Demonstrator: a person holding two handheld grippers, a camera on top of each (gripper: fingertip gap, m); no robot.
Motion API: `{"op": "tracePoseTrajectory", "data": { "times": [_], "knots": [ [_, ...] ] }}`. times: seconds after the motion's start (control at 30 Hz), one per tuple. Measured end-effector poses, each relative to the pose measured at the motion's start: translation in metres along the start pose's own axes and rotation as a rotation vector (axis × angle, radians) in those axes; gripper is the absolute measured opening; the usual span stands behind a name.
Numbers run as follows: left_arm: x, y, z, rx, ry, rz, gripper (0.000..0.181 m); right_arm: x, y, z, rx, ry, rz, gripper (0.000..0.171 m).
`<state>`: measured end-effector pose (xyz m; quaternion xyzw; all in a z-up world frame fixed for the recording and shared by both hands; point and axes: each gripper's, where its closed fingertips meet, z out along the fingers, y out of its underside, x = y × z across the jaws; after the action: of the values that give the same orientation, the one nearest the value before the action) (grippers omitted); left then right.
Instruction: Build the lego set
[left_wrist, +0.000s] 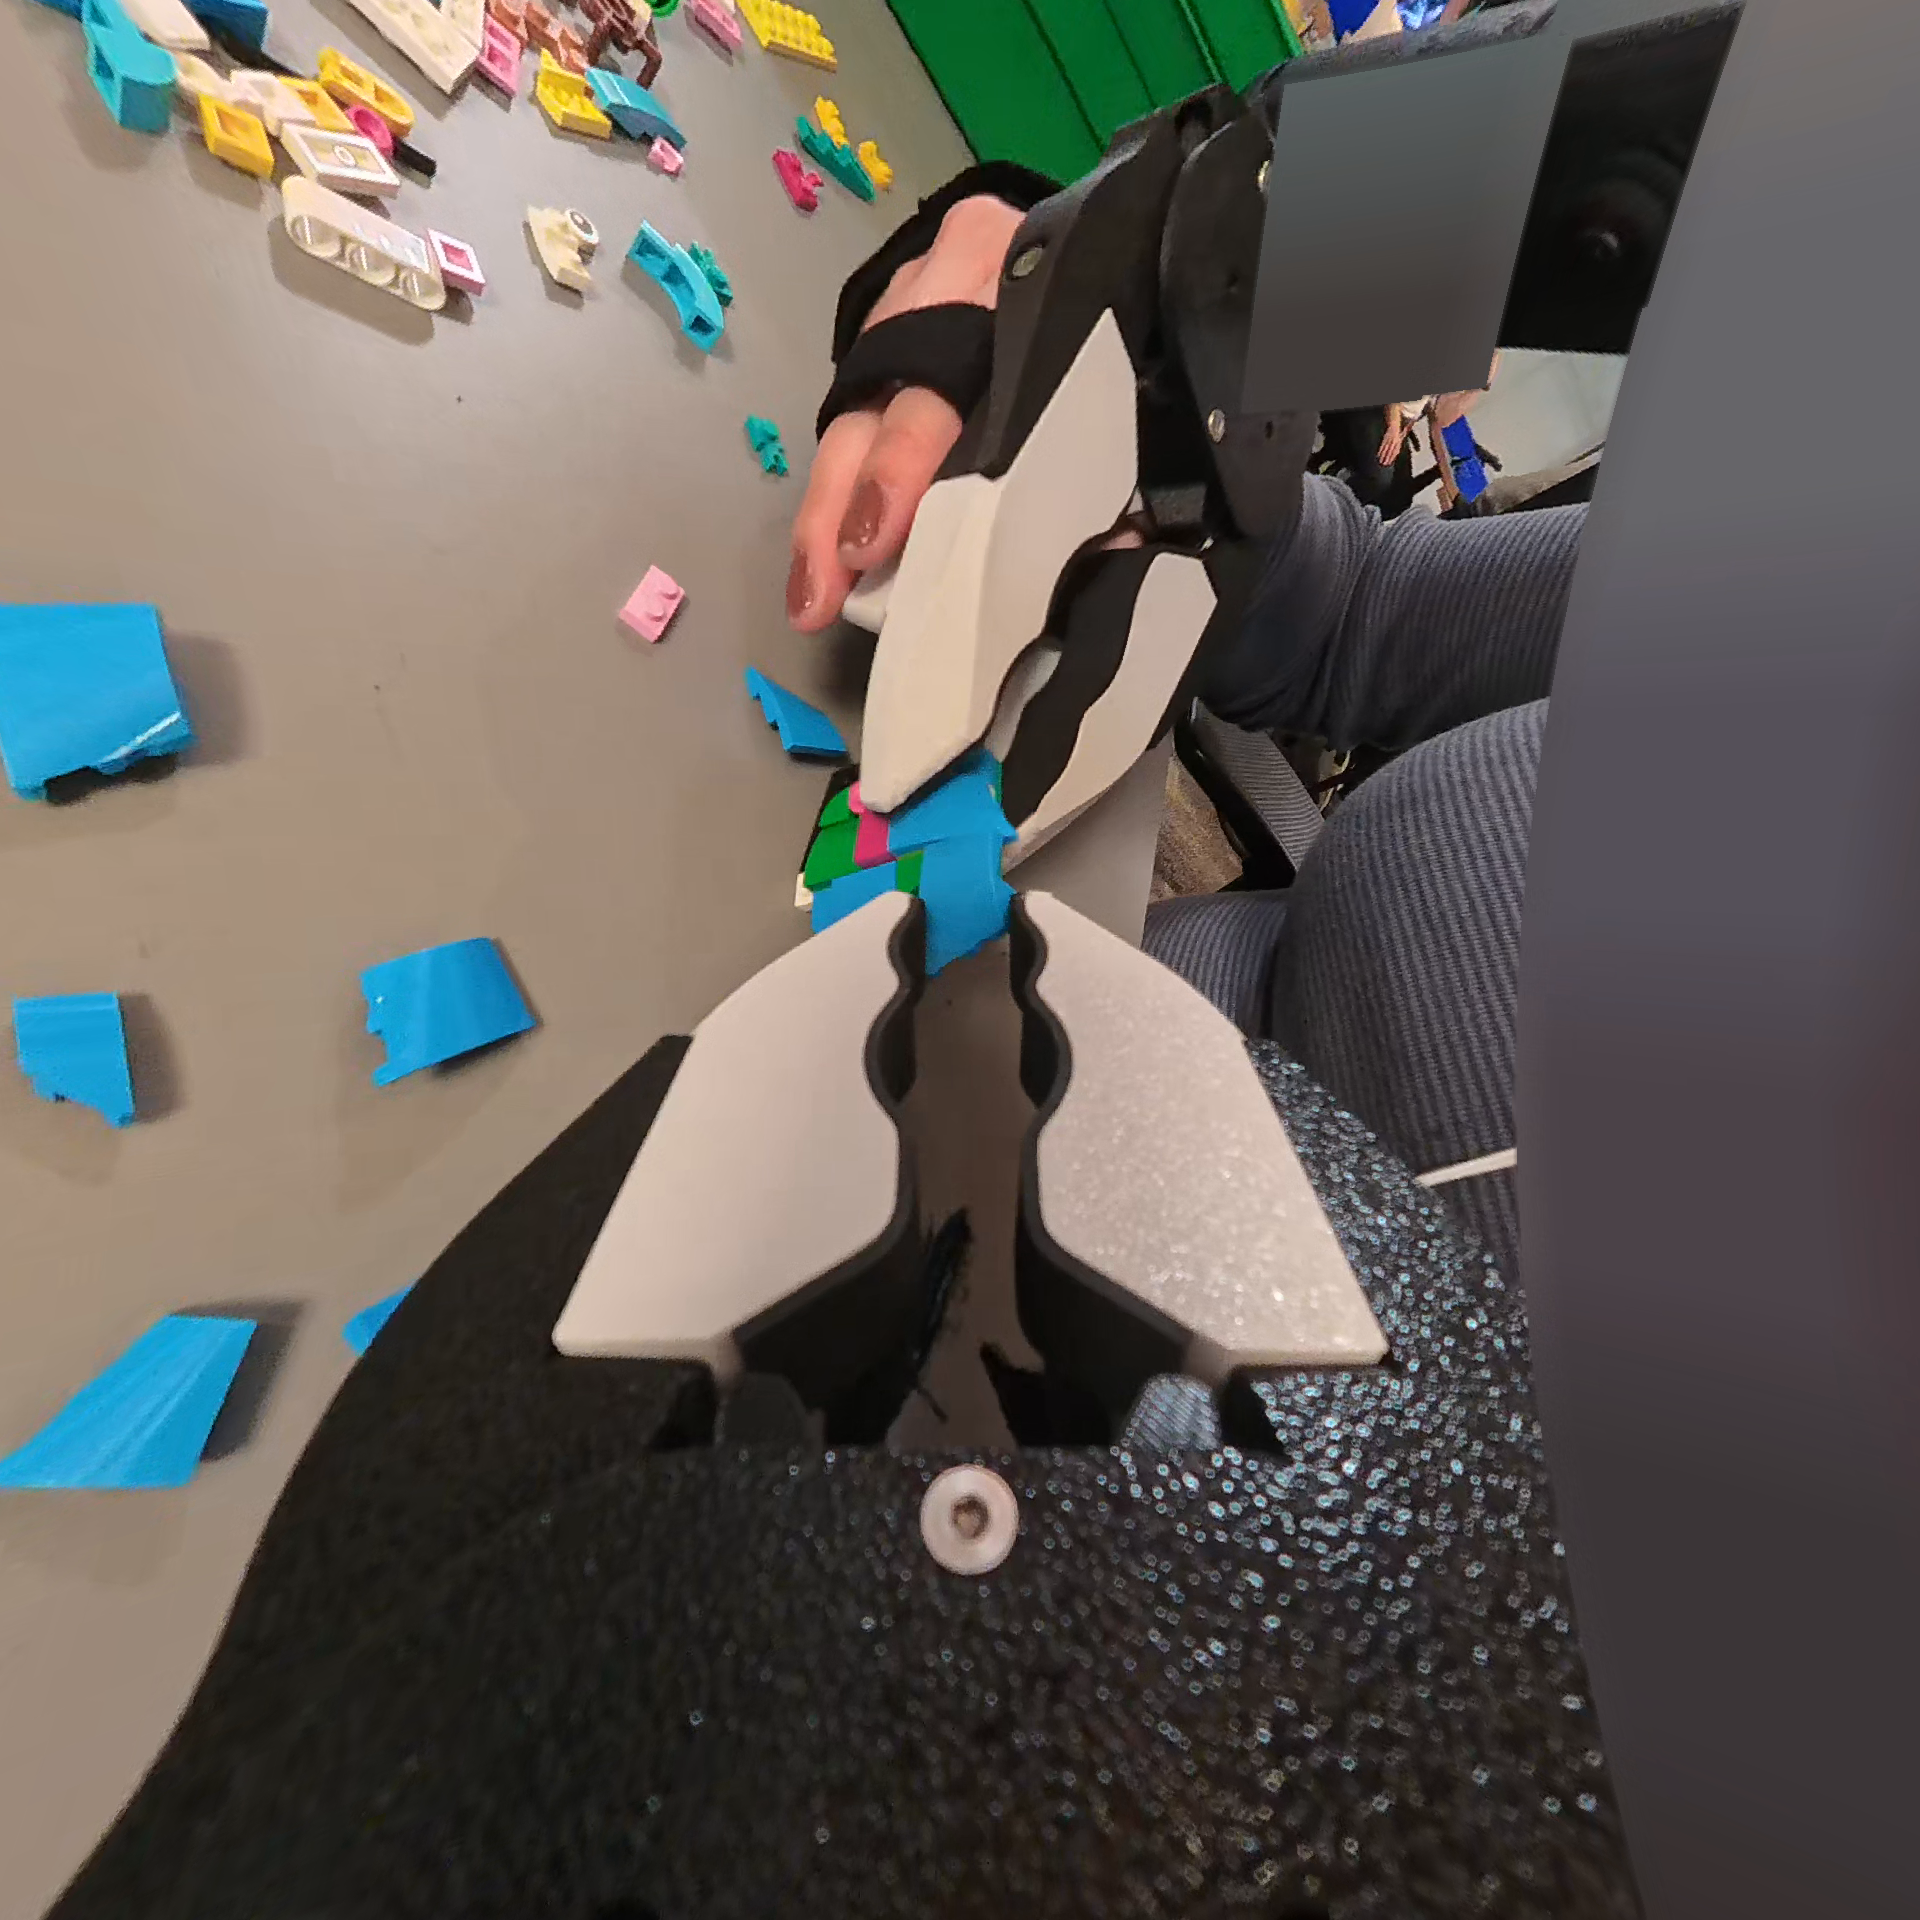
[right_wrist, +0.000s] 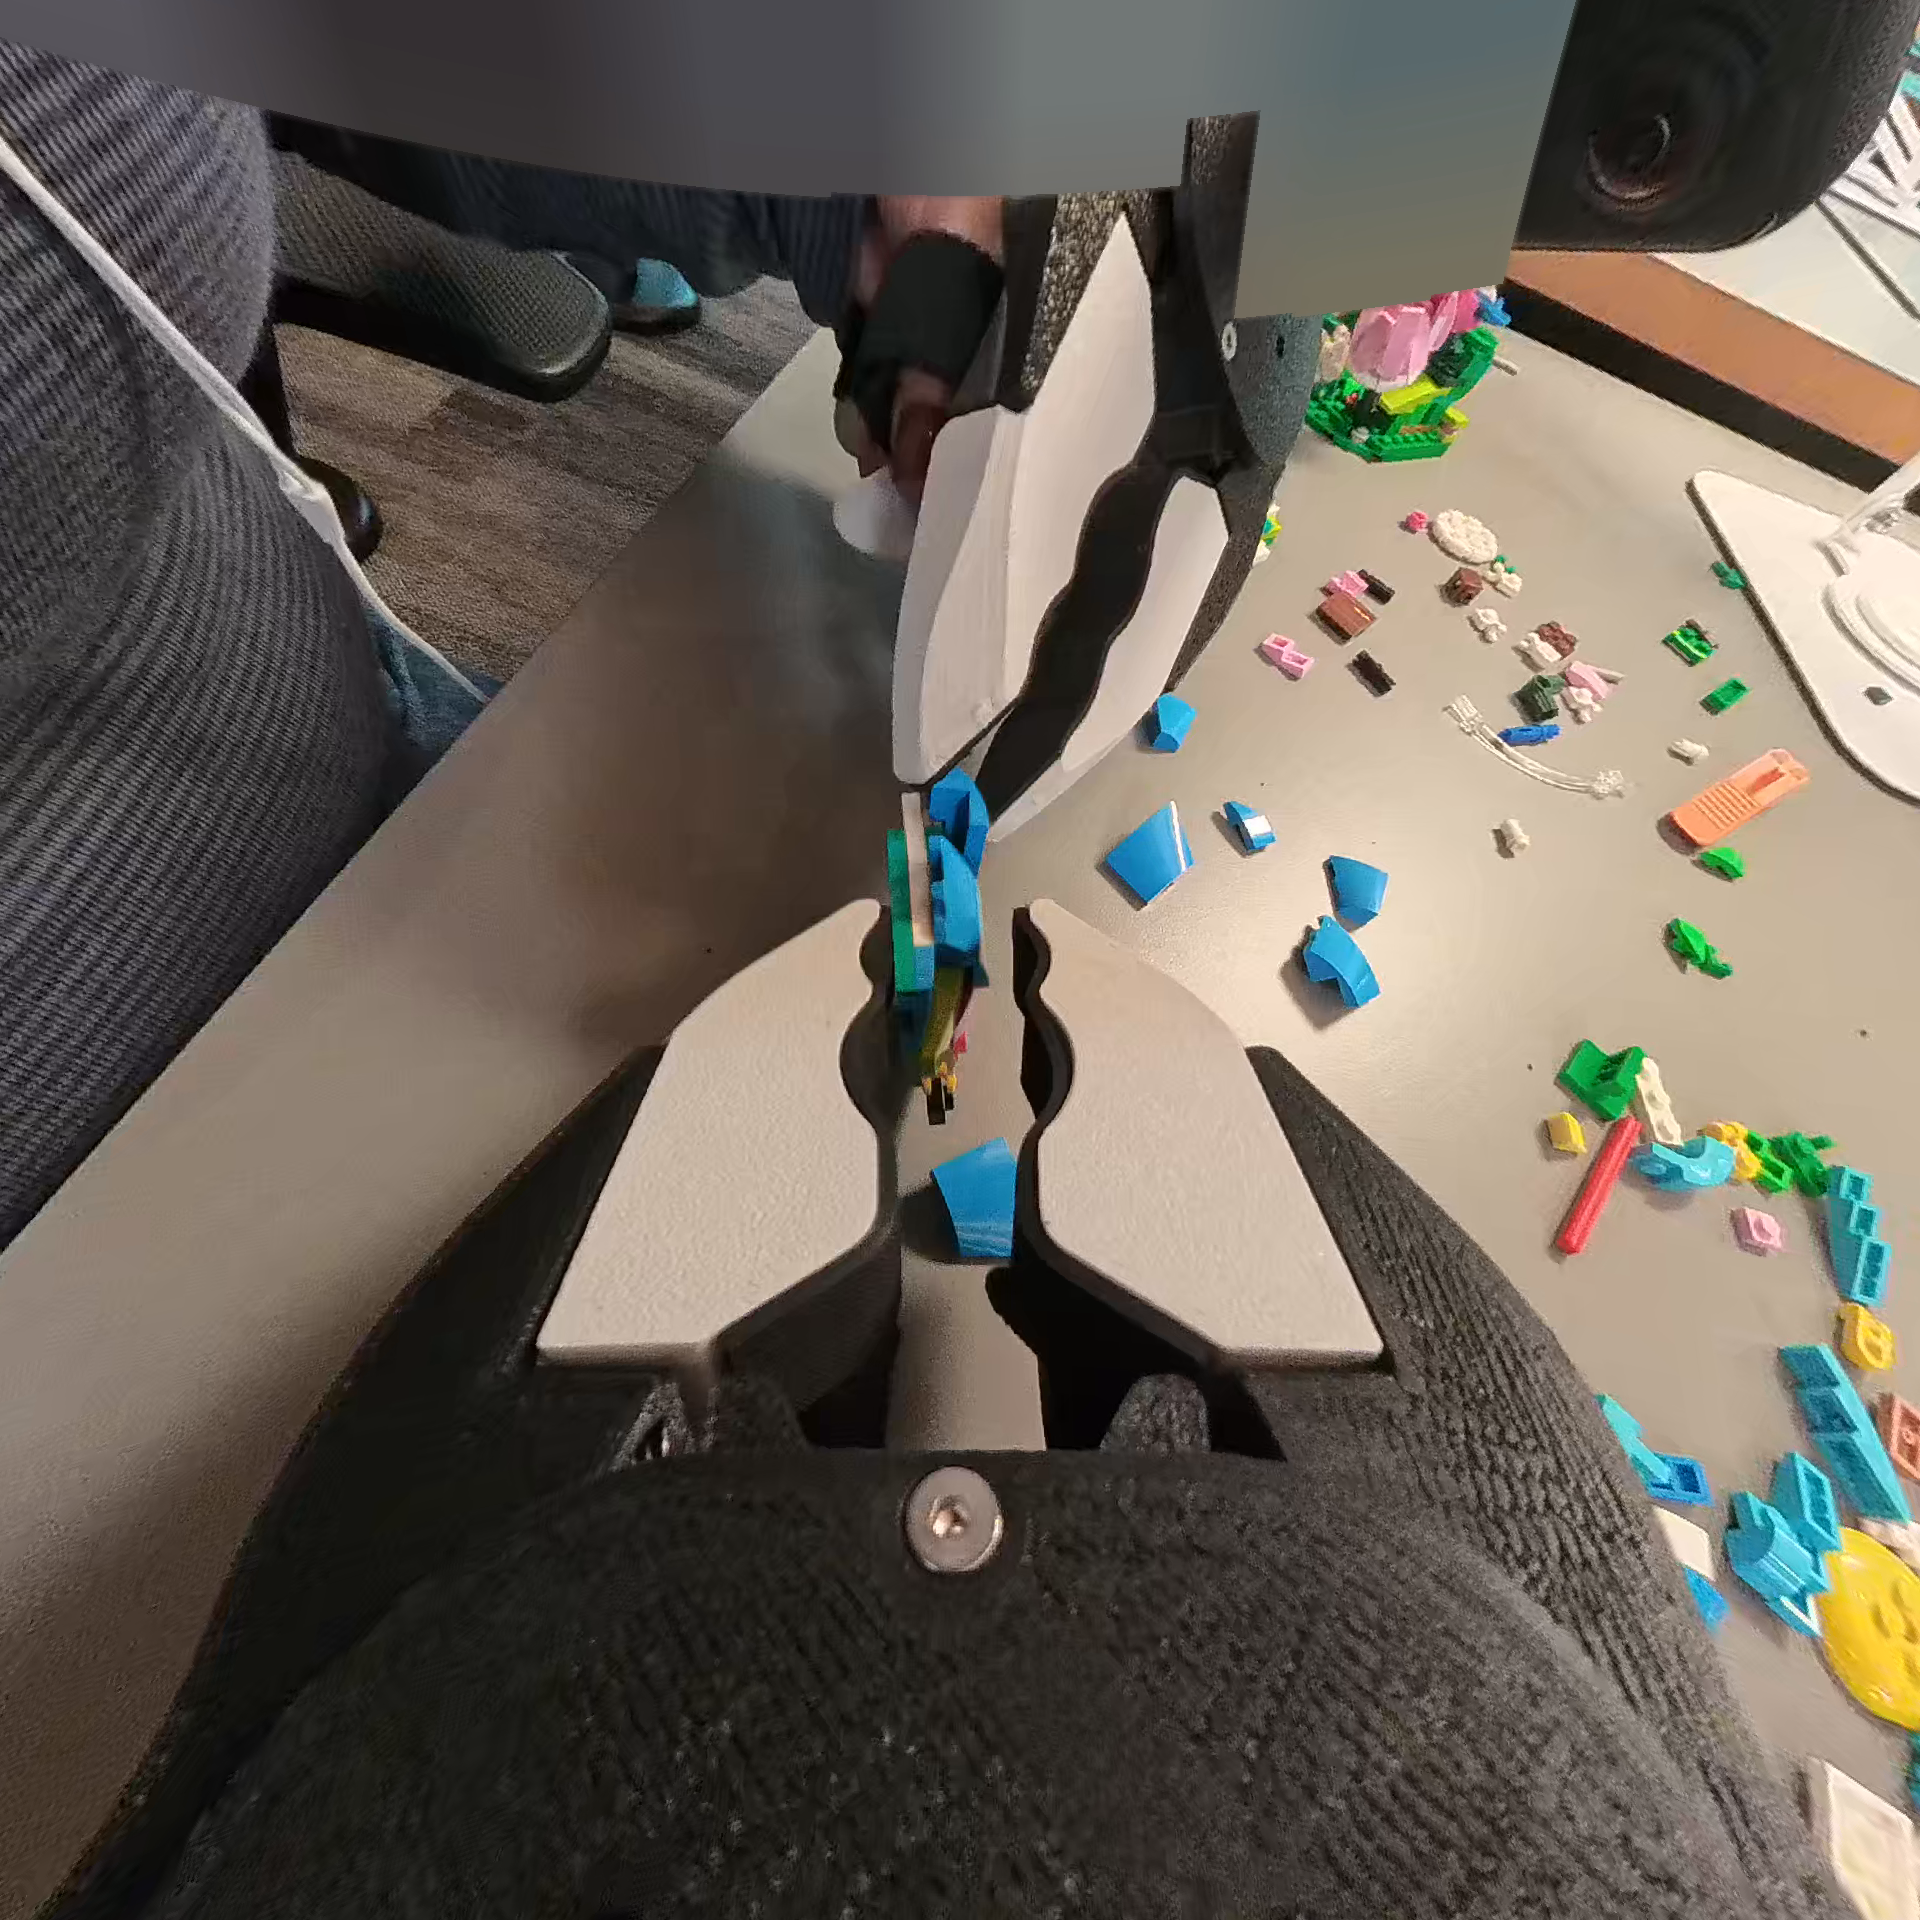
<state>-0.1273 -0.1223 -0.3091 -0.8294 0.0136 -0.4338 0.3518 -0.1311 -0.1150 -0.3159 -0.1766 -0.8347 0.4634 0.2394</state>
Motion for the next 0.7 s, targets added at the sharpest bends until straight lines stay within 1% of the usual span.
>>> {"op": "tracePoseTrajectory", "data": {
  "times": [0.13,0.23,0.3,0.4,0.7],
  "knots": [
    [0.0005,0.0002,0.0020,-0.007,-0.006,0.010,0.015,-0.0014,-0.0035,0.0019,0.016,-0.014,0.009,0.021],
    [-0.0007,-0.0013,0.0015,0.000,-0.020,0.014,0.015,-0.0021,-0.0049,0.0029,0.021,-0.013,0.003,0.015],
    [-0.0011,-0.0021,0.0016,0.006,-0.027,0.015,0.015,-0.0017,-0.0049,0.0033,0.020,-0.012,0.011,0.015],
    [-0.0020,-0.0028,0.0010,0.015,-0.050,0.018,0.015,-0.0005,-0.0049,0.0037,0.018,-0.014,0.042,0.015],
    [-0.0026,-0.0033,0.0002,0.017,-0.139,0.036,0.015,-0.0001,-0.0055,0.0050,0.017,-0.003,0.039,0.014]
  ]
}}
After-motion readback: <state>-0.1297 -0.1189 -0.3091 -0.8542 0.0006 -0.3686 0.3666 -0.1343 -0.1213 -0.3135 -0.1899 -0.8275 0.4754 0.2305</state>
